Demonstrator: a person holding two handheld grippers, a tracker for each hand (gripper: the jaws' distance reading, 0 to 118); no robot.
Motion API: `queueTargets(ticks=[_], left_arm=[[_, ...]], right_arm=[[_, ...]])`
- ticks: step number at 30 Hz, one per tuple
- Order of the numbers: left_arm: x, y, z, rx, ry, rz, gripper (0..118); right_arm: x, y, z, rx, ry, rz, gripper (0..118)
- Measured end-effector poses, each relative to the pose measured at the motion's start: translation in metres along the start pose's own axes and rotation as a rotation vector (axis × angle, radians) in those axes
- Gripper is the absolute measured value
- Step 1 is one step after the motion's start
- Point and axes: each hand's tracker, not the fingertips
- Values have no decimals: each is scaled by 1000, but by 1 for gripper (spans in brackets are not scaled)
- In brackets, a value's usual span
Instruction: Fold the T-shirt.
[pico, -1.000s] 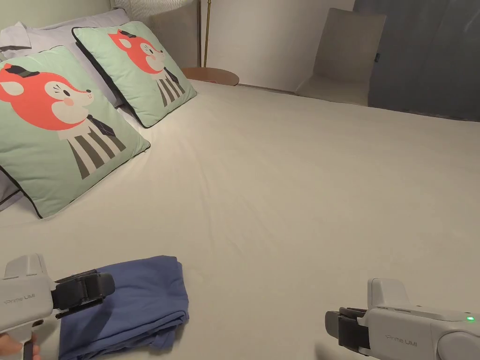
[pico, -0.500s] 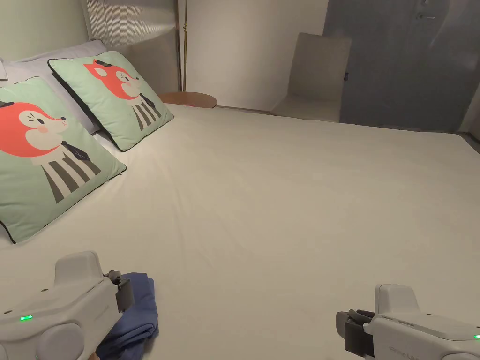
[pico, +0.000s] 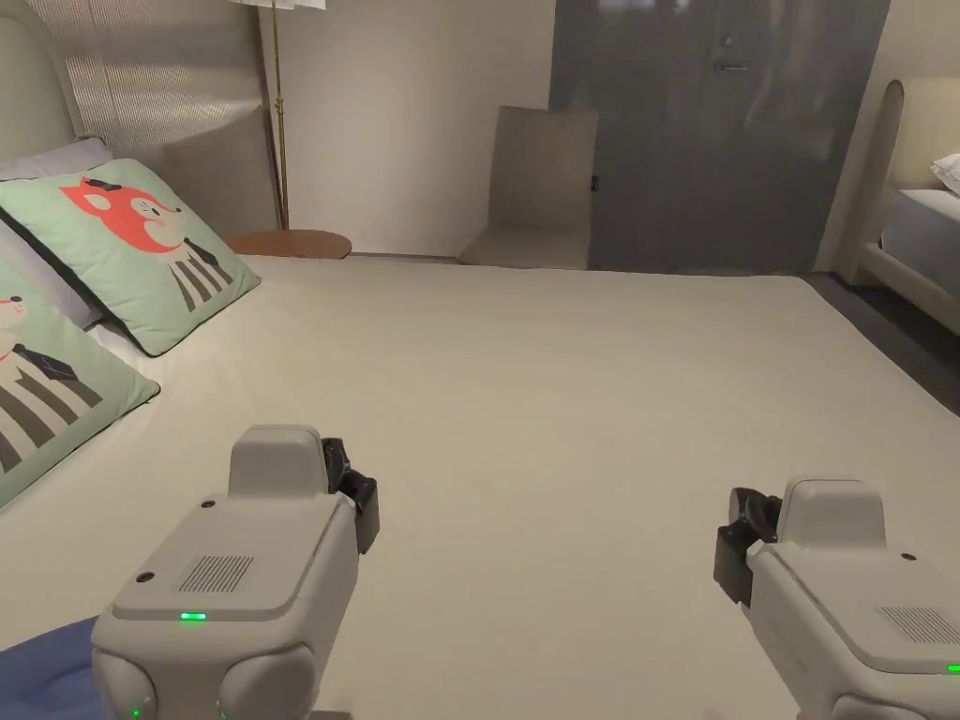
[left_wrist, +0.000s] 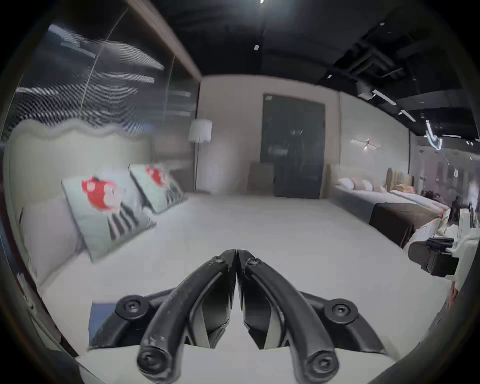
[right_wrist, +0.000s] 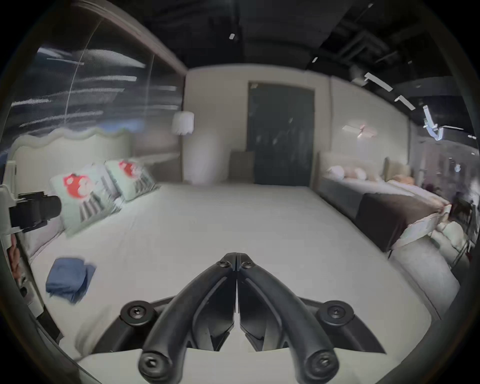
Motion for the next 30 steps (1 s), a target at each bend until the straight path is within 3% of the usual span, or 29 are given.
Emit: queueTargets(ticks=[4,8,30], left_arm=[[18,18,8,150,5,-61,0],[25,25,16,210,5,-51,0],[41,26,21,215,67,-79,0]], right_arm=[[5,18,14,180,-107,41,1],[11,16,14,273,-124,65,1],[14,27,27,267,-108,96,1]])
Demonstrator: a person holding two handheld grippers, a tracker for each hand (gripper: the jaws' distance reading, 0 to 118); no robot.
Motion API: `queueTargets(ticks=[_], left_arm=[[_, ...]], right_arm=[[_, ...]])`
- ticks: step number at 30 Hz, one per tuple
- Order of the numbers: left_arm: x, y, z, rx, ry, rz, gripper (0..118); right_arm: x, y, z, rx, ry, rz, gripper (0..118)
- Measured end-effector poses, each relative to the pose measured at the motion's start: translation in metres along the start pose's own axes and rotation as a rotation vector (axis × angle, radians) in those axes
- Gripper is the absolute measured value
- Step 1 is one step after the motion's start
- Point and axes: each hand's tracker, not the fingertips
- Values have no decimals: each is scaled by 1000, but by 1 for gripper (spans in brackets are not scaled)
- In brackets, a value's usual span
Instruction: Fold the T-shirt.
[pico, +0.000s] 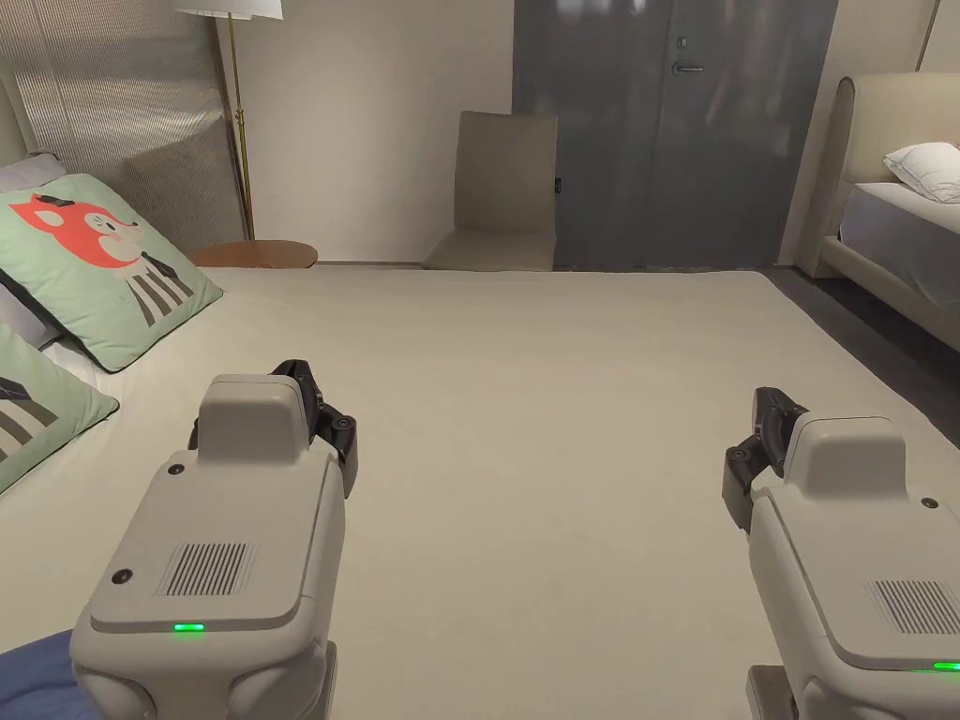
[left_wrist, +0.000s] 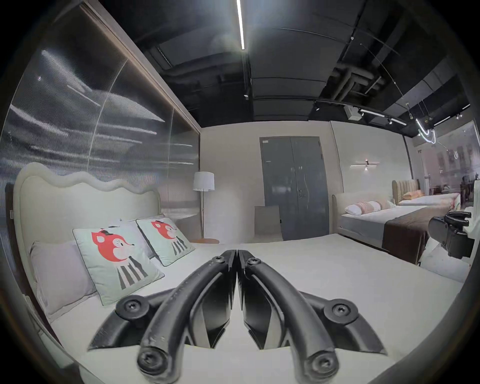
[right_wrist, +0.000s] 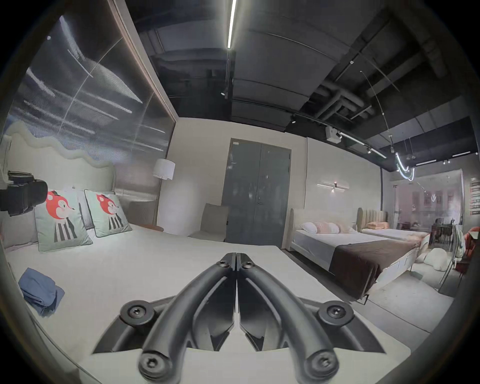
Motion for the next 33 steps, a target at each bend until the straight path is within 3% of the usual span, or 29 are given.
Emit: queueTargets(ticks=[2,3,4,5,7,8,9,33], left_arm=[[0,-1,-1,0,8,0,2],[0,-1,-1,-1,14,1,9],[0,-1,-1,-3,17,2,28],[-1,-1,-2,-8,22,5,49],[-2,-1,-4,-19,32,12,93],[-3,-1,-4,-21,29,17,105],[-4,-1,-3,-19,31,19,111],[-5,-2,1,-3,53,23,111]], right_arm=[[1,-1,0,-1,-1,-5,1],[2,0,-1,-2,1,-9,2],[2,0,0,-4,3,-18,14],[3,0,0,-4,6,-24,35],[4,-2,-4,-10,9,-30,103],[4,-3,-4,-9,8,-29,118],[4,-3,-1,19,-1,-28,118],[5,-2,0,4,2,-19,118]])
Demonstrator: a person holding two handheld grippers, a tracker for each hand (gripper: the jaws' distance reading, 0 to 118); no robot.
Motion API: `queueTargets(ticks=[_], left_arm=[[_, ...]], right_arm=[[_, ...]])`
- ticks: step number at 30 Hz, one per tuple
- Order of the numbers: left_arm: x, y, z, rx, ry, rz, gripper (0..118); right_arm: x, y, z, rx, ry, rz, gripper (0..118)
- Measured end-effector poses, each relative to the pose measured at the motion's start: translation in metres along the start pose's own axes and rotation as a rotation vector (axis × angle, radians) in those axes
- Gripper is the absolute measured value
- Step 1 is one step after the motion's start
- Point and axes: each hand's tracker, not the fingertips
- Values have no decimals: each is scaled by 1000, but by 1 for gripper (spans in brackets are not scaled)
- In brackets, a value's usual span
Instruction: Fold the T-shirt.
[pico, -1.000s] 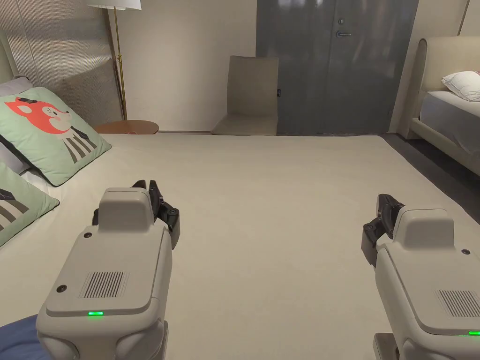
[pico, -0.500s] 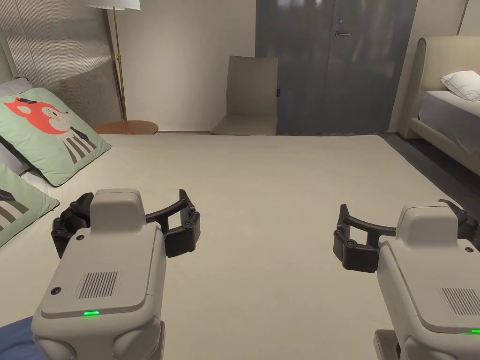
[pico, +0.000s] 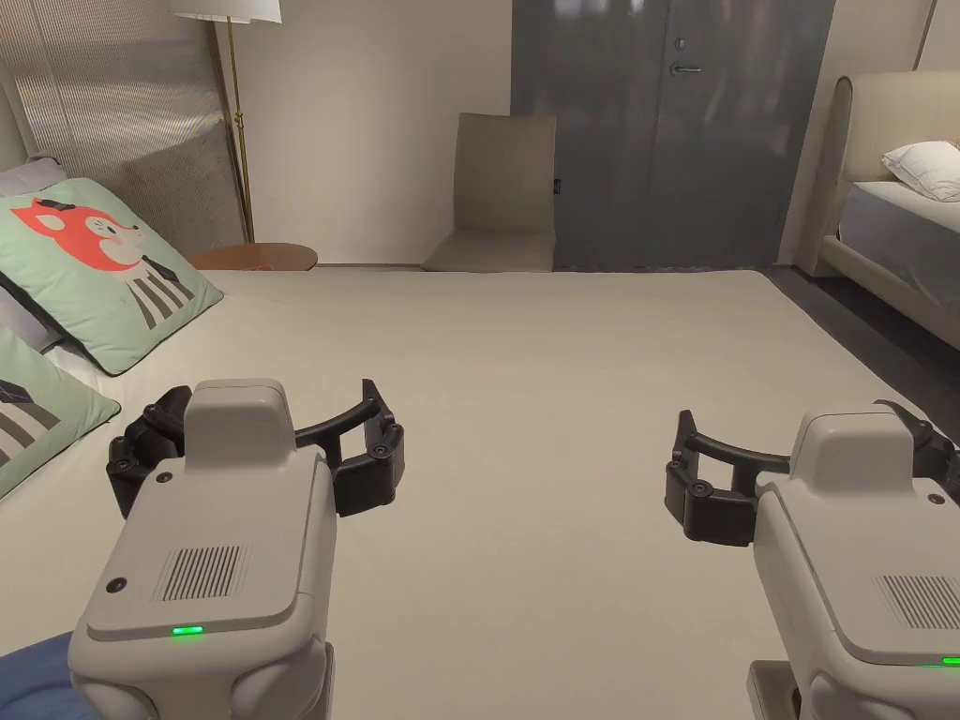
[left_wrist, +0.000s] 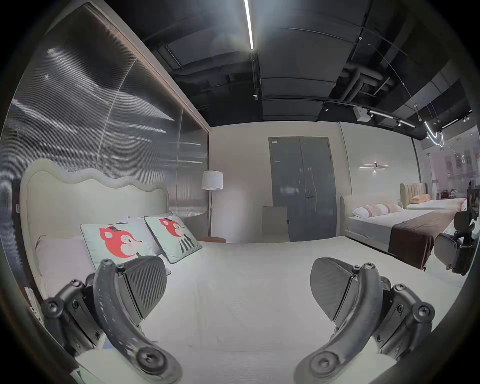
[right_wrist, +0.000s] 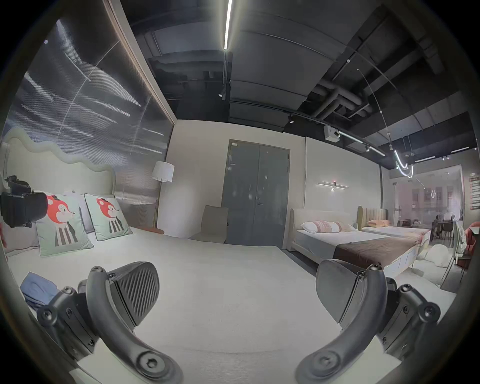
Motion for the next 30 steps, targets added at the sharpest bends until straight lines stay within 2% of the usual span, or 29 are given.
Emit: queueTargets(ticks=[30], left_arm=[[-1,0,4,13,4,13,111]], right_arm=[[-4,6,1,1,-2,-11,118]])
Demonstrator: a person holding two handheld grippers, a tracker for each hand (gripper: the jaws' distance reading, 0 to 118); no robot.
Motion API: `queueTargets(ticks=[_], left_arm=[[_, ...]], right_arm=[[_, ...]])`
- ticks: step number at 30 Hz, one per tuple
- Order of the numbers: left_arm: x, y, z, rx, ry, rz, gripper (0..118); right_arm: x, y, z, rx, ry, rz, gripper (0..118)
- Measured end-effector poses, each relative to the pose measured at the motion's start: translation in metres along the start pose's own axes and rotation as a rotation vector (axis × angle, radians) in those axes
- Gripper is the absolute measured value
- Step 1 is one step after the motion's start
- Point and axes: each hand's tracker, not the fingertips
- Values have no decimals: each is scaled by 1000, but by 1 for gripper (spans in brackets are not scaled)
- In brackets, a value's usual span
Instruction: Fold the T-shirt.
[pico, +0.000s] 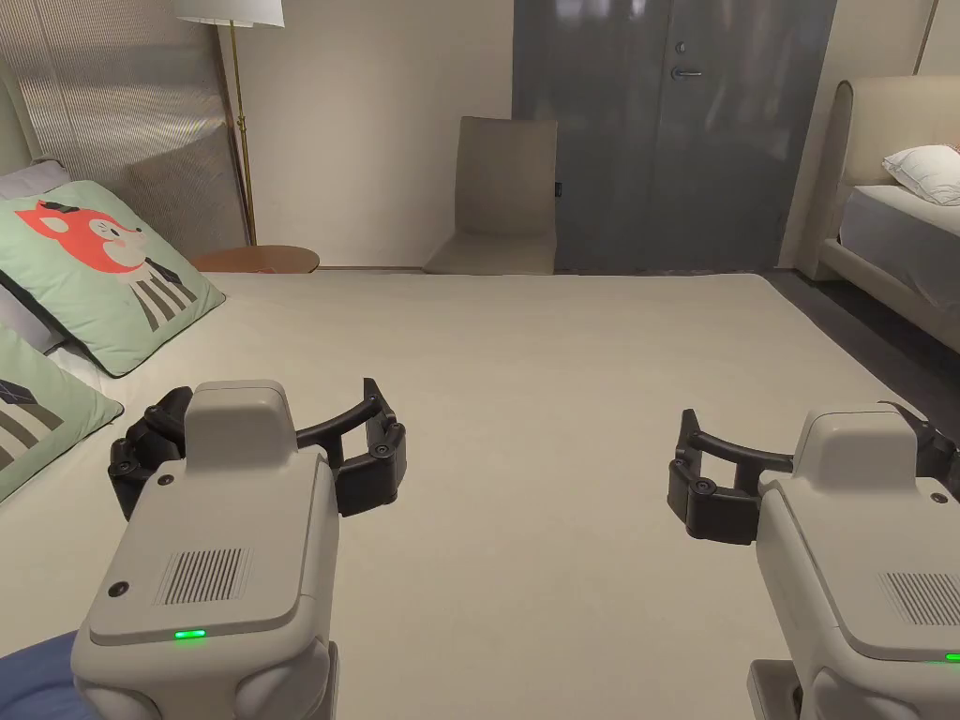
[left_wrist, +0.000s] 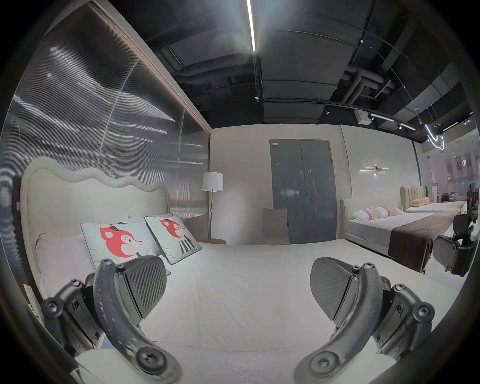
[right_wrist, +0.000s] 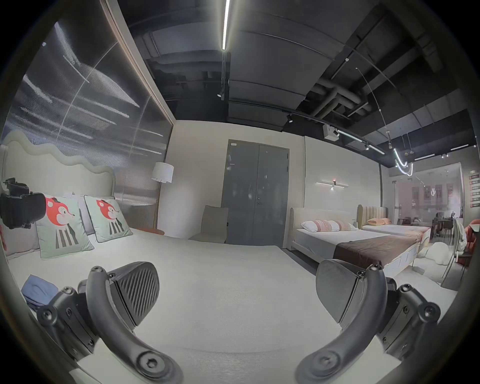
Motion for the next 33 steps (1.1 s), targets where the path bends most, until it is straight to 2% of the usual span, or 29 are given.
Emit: queueTargets(ticks=[20,33], left_arm=[[-1,-1,-1,-1,0,9,111],[-1,1,0,11,-5,8,111]], right_arm=[[1,2,5,11,16,-17,118],[-2,4,5,30,17,7,118]])
